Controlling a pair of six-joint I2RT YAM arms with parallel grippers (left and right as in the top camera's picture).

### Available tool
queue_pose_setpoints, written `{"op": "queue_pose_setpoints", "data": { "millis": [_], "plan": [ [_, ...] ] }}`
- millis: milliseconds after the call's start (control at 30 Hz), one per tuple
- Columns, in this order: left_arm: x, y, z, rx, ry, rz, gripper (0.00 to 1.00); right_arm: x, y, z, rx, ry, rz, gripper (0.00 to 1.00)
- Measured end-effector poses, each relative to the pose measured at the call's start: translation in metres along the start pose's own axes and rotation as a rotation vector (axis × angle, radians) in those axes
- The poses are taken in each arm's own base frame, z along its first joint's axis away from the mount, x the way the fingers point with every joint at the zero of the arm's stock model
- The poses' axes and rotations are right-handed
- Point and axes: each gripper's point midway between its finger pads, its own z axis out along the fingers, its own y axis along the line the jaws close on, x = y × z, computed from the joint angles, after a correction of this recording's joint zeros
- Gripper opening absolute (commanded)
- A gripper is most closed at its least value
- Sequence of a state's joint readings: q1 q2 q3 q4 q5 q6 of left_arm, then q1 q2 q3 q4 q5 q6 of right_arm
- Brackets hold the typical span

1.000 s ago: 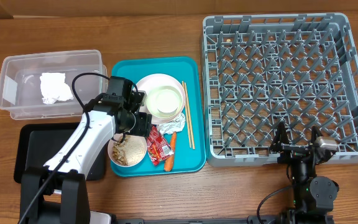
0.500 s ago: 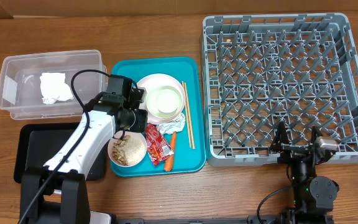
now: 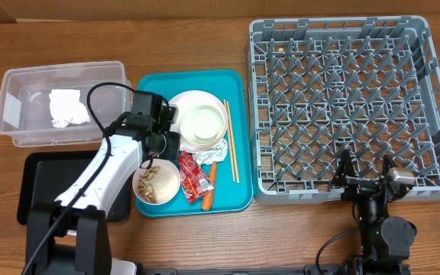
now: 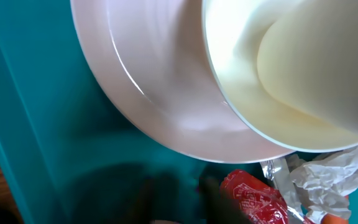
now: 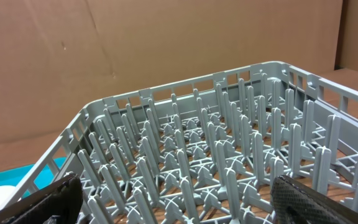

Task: Sort waste into correct bins and load items into the dishwasher
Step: 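Move the left gripper back to the tray and grasp the red wrapper, then carry the red wrapper left and release it into the clear bin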

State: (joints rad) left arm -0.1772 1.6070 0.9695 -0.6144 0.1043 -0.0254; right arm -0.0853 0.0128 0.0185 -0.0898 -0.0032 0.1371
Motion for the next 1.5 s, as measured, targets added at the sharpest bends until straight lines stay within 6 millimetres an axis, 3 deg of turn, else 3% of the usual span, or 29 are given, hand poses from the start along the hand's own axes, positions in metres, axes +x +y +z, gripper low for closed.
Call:
{"op": "queue_pose_setpoints", "data": {
  "millis": [200,433,733,800,1133,1367,1500],
  "plan": [
    [0.001,-0.005,0.001,0.027,0.005,0.025,0.59,0.0,0.0,0.0,0.0,0.0,0.0,1.0],
    [0.011,-0.02,0.002,0.12,0.047,0.081,0.58,0.0,0.0,0.0,0.0,0.0,0.0,1.0],
    [0.03,-0.022,0.02,0.148,0.147,0.084,0.52,0.0,0.0,0.0,0.0,0.0,0.0,1.0],
    [0.03,-0.022,0.02,0.151,0.147,0.083,0.47,0.0,0.0,0.0,0.0,0.0,0.0,1.0],
    [0.03,-0.022,0.02,0.153,0.147,0.091,0.04,0.0,0.0,0.0,0.0,0.0,0.0,1.0],
    [0.029,-0.022,0.019,0.153,0.147,0.102,0.04,0.0,0.0,0.0,0.0,0.0,0.0,1.0],
    [0.015,-0.024,0.009,0.152,0.133,0.102,0.04,0.0,0.0,0.0,0.0,0.0,0.0,1.0]
  ]
}}
